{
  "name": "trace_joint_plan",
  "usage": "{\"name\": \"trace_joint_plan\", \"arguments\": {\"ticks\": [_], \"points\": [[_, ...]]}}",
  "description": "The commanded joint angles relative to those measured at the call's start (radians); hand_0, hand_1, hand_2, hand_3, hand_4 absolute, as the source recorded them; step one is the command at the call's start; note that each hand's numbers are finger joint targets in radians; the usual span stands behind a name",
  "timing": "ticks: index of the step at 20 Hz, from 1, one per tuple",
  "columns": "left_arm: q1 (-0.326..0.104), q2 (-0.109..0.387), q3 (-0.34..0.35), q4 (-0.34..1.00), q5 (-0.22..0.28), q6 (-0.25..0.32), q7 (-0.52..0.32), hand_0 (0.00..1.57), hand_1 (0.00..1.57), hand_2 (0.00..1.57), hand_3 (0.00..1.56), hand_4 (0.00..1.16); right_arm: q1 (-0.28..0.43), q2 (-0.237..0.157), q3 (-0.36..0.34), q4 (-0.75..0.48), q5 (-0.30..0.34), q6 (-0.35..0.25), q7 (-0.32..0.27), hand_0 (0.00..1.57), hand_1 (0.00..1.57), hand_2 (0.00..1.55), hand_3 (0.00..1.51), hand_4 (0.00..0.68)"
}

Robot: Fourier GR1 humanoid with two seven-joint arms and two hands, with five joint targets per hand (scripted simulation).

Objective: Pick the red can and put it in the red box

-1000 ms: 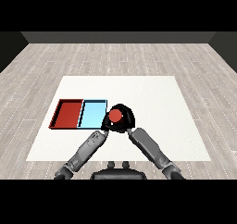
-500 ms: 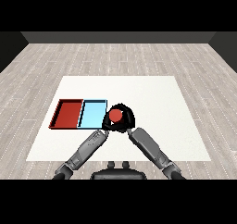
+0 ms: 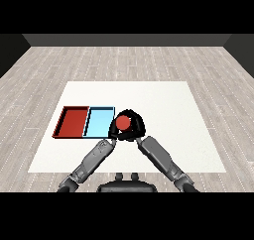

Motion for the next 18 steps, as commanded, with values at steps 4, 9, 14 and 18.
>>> {"name": "trace_joint_plan", "arguments": {"ticks": [4,9,14,18], "points": [[-0.019,-0.030,-0.010,0.008,0.009,0.005,-0.007,1.57,1.57,1.57,1.49,1.14,0.022,0.020,-0.007,-0.026,0.023,0.056,0.006,0.00,0.00,0.00,0.00,0.000],[-0.060,-0.030,-0.068,0.020,0.004,0.074,0.009,1.57,1.57,1.57,1.49,1.15,0.024,0.016,-0.075,-0.048,0.075,0.089,0.027,0.00,0.00,0.00,0.00,0.000],[0.028,-0.031,0.005,0.016,0.001,-0.014,-0.043,1.57,1.57,1.57,1.49,1.15,0.115,-0.018,-0.063,-0.099,0.125,0.078,-0.004,0.00,0.00,0.00,0.00,0.000],[0.075,-0.031,0.020,0.000,-0.045,-0.025,-0.047,1.57,1.57,1.57,1.48,1.14,0.022,-0.002,-0.135,-0.133,0.173,0.028,0.088,0.00,0.00,0.00,0.00,0.000]]}}
